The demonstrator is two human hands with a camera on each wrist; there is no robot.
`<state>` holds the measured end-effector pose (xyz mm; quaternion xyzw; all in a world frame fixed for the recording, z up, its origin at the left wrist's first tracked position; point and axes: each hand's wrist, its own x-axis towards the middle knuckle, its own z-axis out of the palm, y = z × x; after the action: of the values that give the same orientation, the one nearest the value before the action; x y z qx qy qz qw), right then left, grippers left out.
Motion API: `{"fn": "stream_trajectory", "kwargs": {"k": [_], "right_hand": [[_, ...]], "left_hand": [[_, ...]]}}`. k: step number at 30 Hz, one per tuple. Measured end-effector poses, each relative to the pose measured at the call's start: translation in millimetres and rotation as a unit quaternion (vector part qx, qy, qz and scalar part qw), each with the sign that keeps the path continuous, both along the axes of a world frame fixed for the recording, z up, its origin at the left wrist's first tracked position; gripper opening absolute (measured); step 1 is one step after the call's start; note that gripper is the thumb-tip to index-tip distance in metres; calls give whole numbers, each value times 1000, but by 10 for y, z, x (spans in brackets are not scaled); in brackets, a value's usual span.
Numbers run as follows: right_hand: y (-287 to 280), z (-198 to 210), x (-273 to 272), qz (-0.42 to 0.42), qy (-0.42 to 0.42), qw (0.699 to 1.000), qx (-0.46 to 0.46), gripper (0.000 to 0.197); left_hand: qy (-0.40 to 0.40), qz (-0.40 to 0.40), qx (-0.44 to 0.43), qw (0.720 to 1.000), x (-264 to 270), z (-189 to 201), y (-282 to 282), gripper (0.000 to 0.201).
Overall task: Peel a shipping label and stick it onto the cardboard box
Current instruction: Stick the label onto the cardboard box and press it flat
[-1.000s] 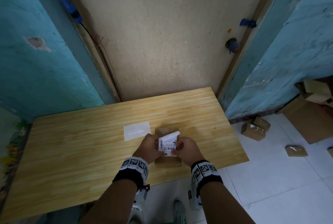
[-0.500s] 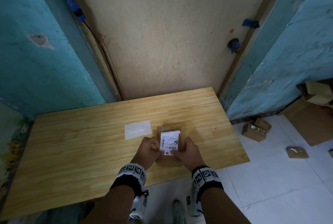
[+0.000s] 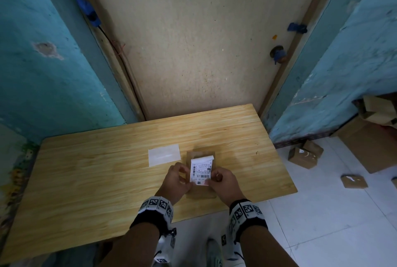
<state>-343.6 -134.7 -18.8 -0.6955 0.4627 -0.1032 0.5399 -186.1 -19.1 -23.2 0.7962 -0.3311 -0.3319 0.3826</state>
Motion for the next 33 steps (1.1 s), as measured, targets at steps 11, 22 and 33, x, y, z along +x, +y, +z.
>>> {"fn": "stream_trajectory", "kwargs": {"k": [11,22,33], "right_hand": [[-45,-123,56,-34,-47,990,126,19],[-85,-78,55,-23,-70,975,211,21],[-12,-127,0,12,-41,987,158,14]], "left_hand": [[19,33,-6,999,-4,-93,-13,17],[117,64,10,991,48,-130,-97,16],[127,33,33,991,50,-8,-41,21]]}}
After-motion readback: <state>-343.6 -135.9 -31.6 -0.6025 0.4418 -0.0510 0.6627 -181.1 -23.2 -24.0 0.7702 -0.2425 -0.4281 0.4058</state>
